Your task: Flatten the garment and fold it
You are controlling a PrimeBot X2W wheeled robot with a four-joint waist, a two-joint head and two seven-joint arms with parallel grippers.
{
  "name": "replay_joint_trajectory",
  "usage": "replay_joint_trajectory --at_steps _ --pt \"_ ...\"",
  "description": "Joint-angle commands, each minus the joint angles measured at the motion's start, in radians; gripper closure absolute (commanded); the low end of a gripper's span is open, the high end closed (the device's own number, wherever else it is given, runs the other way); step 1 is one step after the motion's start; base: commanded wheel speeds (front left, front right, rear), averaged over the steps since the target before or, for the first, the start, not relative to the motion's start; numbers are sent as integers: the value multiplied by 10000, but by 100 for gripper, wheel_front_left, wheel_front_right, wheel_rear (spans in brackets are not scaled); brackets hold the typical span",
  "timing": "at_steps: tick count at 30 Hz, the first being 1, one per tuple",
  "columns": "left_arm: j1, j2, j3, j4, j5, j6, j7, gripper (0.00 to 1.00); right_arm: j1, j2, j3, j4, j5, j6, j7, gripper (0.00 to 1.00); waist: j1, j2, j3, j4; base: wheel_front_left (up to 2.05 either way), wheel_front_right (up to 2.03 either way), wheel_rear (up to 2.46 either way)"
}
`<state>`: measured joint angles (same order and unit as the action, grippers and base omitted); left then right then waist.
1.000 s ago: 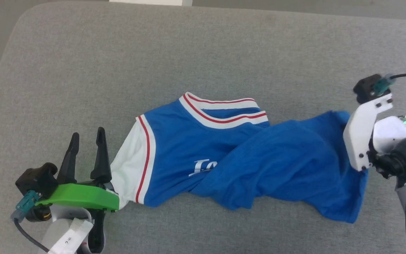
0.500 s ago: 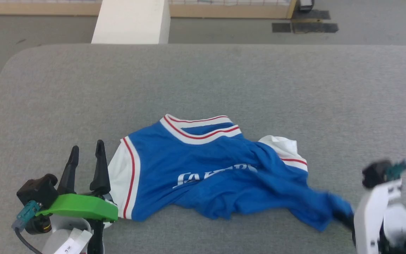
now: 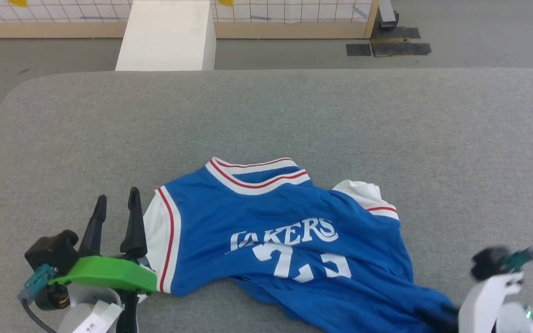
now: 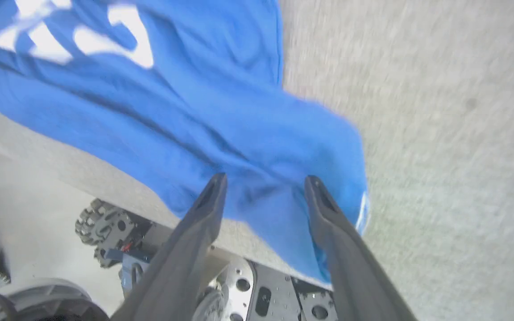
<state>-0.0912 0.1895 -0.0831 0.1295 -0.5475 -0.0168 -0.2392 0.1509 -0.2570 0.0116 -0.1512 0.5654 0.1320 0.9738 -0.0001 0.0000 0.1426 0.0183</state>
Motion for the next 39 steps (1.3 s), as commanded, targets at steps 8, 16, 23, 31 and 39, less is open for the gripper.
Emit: replay_joint_trajectory --at_steps 8,16,23,31,39 --pt "154 83 5 -38 -116 129 3 0 -1819 119 -990 -347 32 -13 -3448 0 1 0 -197 72 0 0 0" --pt "282 95 -17 -117 -157 190 2 0 -2538 285 -931 783 -732 -13 -4780 0 1 0 -180 165 0 0 0" --pt "124 114 -71 -268 -165 190 15 0 -3907 -190 463 1611 -1306 -13 -3227 0 1 0 293 318 0 0 0" --pt "-253 -8 -236 -336 -180 139 4 0 -5819 -644 1950 2228 -1898 -13 -494 0 1 0 1229 730 0 0 0" --pt "-607 -168 -283 -173 -202 12 -89 0 -6663 -1035 3090 2887 -2108 -13 771 0 1 0 1898 1073 0 0 0"
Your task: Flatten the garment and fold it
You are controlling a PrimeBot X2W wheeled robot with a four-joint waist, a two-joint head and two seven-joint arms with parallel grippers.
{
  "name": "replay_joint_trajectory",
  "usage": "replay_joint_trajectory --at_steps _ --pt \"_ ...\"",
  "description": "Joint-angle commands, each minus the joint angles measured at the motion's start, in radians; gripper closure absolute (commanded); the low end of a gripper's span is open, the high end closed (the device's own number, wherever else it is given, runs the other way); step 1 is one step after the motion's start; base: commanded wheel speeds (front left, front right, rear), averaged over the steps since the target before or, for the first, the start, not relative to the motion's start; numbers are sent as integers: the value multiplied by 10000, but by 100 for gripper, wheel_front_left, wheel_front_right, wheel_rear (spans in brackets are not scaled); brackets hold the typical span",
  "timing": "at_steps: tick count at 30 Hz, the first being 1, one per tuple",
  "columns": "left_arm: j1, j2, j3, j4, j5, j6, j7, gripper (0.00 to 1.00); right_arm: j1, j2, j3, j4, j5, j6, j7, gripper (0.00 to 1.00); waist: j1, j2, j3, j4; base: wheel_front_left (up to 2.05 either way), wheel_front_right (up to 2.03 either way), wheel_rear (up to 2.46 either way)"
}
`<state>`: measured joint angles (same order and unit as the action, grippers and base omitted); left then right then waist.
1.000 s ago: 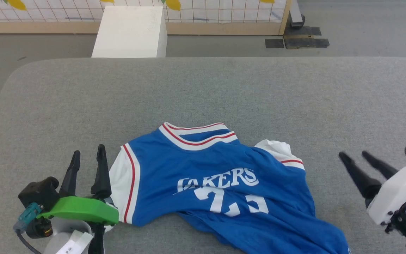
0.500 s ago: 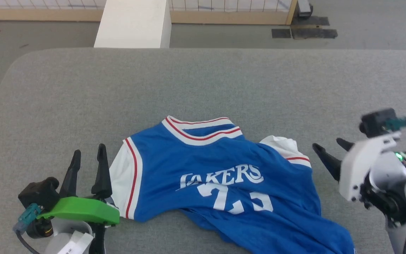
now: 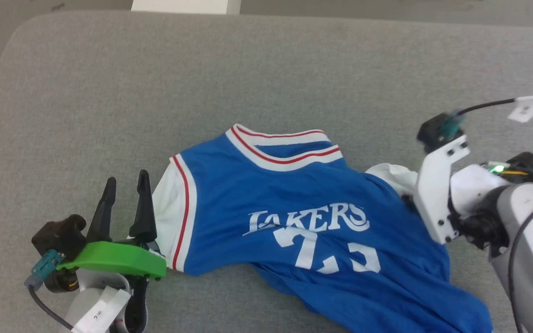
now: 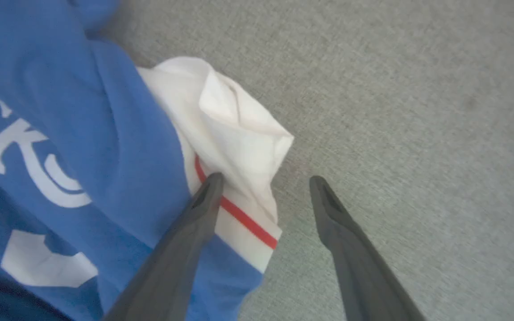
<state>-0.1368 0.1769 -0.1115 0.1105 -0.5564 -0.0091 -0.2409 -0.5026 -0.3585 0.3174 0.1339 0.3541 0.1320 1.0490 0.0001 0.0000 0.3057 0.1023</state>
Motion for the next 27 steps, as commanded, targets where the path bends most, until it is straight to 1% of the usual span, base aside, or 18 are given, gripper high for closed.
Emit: replay_joint_trajectory --at_steps 1,8,9,10,14,17,23,27 --pt "-181 -61 4 47 -116 -82 -83 0 -159 -63 207 137 56 -13 99 0 -1 0 329 262 0 0 0" --pt "-302 -126 66 257 -106 -177 -140 0 -280 -370 1251 602 507 -13 219 0 -1 0 436 283 0 0 0" --pt "-307 -132 83 284 -101 -184 -147 0 -327 -413 1334 644 591 -13 168 72 -1 0 416 257 0 0 0" --pt "-311 -136 94 303 -95 -190 -152 0 -379 -442 1354 662 643 -13 57 100 -1 0 400 237 0 0 0" --pt "-294 -132 127 367 -59 -212 -167 0 -595 -470 1236 664 937 -13 -474 100 -1 0 240 98 0 0 0" --pt "-258 -113 151 398 -42 -203 -173 0 -750 -412 665 634 1002 -13 -1104 100 -1 0 51 -22 0 0 0" --pt "-73 -48 163 406 -29 -157 -165 0 -374 -194 -1278 417 758 -13 -2059 100 -1 0 -458 -237 0 0 0" --pt "72 -10 143 384 -40 -129 -134 0 601 212 -3162 194 440 -13 -2371 100 -1 0 -752 -325 0 0 0"
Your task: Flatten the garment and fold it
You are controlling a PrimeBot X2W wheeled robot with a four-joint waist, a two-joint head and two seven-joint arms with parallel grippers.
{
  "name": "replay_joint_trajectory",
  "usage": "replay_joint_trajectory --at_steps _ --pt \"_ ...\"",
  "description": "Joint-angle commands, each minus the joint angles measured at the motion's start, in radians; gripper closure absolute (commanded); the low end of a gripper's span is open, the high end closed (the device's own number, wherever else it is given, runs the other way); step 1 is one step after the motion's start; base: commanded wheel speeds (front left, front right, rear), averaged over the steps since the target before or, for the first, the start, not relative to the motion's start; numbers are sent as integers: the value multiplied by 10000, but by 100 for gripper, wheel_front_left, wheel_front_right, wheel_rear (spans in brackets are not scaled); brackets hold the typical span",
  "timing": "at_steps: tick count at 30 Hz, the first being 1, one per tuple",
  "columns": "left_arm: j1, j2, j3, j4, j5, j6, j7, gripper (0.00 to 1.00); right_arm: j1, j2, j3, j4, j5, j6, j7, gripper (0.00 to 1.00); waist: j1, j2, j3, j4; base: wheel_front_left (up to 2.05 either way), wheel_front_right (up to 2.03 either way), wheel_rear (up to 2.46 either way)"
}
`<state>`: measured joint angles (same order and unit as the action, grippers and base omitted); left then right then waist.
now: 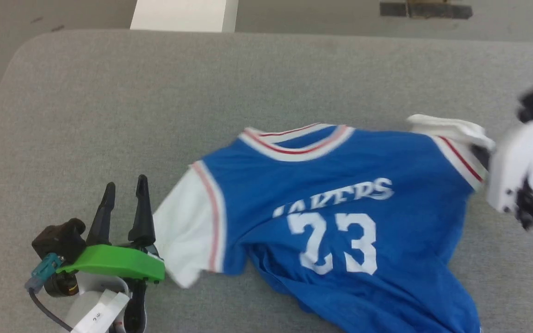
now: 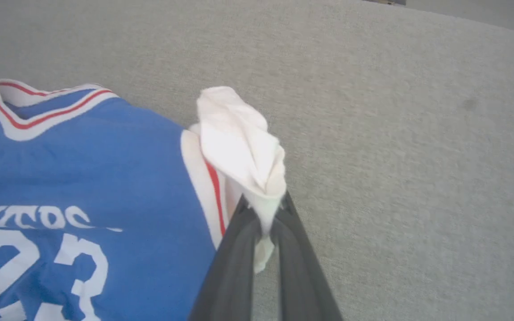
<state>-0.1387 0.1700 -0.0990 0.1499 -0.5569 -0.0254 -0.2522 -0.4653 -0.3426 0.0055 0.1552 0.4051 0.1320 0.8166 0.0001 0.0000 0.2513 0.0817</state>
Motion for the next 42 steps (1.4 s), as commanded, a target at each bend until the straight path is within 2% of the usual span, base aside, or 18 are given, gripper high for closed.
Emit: replay_joint_trajectory --at_steps 1,5,7,11,14,15,16,27,35,39,42 --pt "131 61 8 -28 -40 46 -6 0 619 232 -563 -99 -153 -13 -47 100 -1 0 -262 -133 0 0 0" --pt "237 77 -31 -88 -68 66 44 0 2147 1180 -2154 -463 -413 -13 102 100 -1 0 -384 -155 0 0 0" --pt "272 93 -41 -108 -90 65 64 0 2882 1682 -2620 -628 -479 -13 273 100 -1 0 -404 -170 0 0 0" --pt "332 130 -53 -125 -135 67 109 0 4011 2435 -2922 -848 -421 -13 683 100 -1 0 -436 -222 0 0 0" --pt "362 150 -67 -128 -162 77 145 0 4435 2684 -2881 -918 -236 -13 828 100 -1 0 -455 -282 0 0 0" --pt "360 151 -83 -128 -169 79 163 0 4487 2739 -2891 -993 -141 -13 709 84 -1 0 -459 -290 0 0 0" --pt "360 154 -92 -124 -173 81 171 0 4514 2769 -2861 -1060 -72 -13 590 0 -1 0 -476 -302 0 0 0" --pt "522 256 -122 -132 -224 164 266 0 4317 2870 -3554 -2718 395 -13 -2178 0 -1 0 -933 -398 0 0 0" --pt "726 328 -148 -196 -314 387 673 0 4572 2914 -3880 -2895 364 -13 -2732 0 -1 0 -1094 -427 0 0 0" --pt "282 634 -438 -115 -288 681 2163 0 4593 2919 -3876 -2843 402 -13 -2720 0 -1 0 -1052 -335 0 0 0" --pt "-477 1010 -799 60 -344 1012 4279 0 4542 2921 -3840 -2836 384 -13 -2666 0 -1 0 -875 -226 0 0 0"
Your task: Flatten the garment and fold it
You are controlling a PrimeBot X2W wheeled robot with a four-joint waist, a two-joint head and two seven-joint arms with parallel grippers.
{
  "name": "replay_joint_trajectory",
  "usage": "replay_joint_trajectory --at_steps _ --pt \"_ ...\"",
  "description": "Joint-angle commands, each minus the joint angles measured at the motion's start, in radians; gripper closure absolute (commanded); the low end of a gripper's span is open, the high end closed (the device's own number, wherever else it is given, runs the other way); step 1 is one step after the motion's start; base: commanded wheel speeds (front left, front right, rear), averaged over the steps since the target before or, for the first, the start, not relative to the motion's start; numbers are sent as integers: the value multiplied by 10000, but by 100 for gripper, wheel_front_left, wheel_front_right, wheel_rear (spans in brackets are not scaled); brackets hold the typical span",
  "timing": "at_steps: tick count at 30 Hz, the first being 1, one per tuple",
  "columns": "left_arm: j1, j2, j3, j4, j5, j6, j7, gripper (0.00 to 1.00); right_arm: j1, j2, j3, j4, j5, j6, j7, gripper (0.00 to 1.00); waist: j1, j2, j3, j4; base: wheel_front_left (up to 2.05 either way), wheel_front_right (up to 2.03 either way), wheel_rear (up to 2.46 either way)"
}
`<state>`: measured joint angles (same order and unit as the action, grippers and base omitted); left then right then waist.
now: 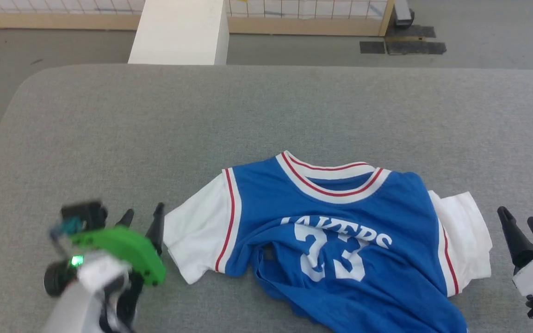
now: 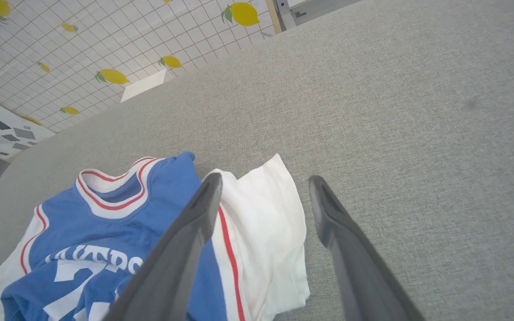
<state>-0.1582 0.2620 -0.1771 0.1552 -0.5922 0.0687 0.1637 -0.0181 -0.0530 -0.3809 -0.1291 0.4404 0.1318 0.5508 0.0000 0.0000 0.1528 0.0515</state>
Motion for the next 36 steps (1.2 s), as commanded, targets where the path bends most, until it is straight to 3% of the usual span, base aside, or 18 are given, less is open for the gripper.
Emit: replay_joint_trajectory --at_steps 1,6,10,20,21,23,29,36 --pt "-549 222 -128 64 31 174 739 0 40 25 40 2 16 -11 10 0 0 0 154 96 0 0 0" --pt "-2009 816 -1072 538 282 596 4372 0 -152 26 117 -127 -60 -11 166 0 0 0 538 159 0 0 0" --pt "-2814 988 -1723 1062 436 574 6192 0 -330 27 199 -231 -86 -11 285 0 0 0 860 76 0 0 0" --pt "-3283 707 -2472 2349 398 413 7639 0 -557 27 151 -488 -170 -11 439 0 0 0 1427 -123 0 0 0" --pt "-3231 664 -2547 2397 342 360 7787 29 -563 27 129 -486 -167 -11 430 0 0 0 1437 -127 0 0 0" --pt "-3119 533 -2576 2413 143 281 7928 100 -570 27 88 -477 -178 -11 415 0 0 0 1442 -115 0 0 0" --pt "-2936 399 -2405 2083 -247 98 7658 100 -531 27 -6 -368 -258 -11 342 0 0 0 1236 39 0 0 0" --pt "-2649 418 -1268 1117 -857 329 6338 100 -592 -45 233 -235 -551 -11 449 0 0 0 818 79 0 0 0"
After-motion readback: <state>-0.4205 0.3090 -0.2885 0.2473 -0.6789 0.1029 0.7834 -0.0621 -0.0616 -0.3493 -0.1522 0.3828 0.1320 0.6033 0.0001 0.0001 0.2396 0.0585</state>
